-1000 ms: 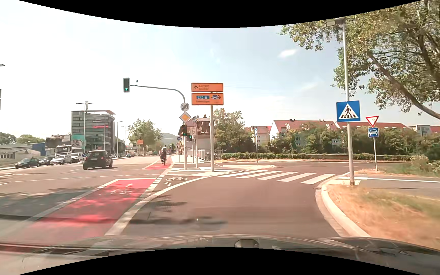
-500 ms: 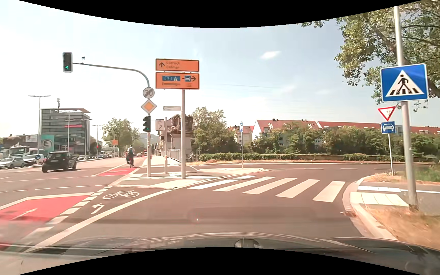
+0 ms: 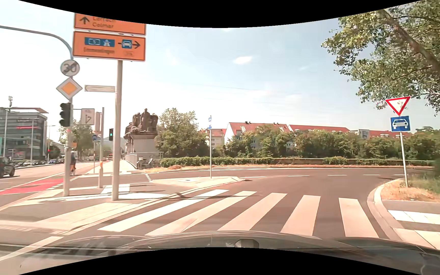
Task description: Follow the waypoints while adhering to traffic rules and regulations
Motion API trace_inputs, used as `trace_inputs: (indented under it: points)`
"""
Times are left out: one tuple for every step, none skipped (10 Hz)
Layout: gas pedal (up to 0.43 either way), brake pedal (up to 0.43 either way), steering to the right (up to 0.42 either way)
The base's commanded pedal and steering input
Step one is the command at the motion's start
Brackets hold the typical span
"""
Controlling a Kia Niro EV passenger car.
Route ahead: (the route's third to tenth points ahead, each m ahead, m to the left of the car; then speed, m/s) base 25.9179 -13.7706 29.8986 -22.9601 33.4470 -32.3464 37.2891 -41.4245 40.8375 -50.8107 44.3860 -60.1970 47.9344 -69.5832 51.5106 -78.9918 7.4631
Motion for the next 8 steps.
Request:
trace_inputs:
  points:
    - [0.067, 0.0, 0.193]
    - [0.067, 0.0, 0.2]
    - [0.079, 0.0, 0.204]
    - [0.087, 0.0, 0.209]
    - [0.098, 0.0, 0.213]
    - [0.098, 0.0, 0.214]
    - [0.11, 0.0, 0.214]
    - [0.118, 0.0, 0.215]
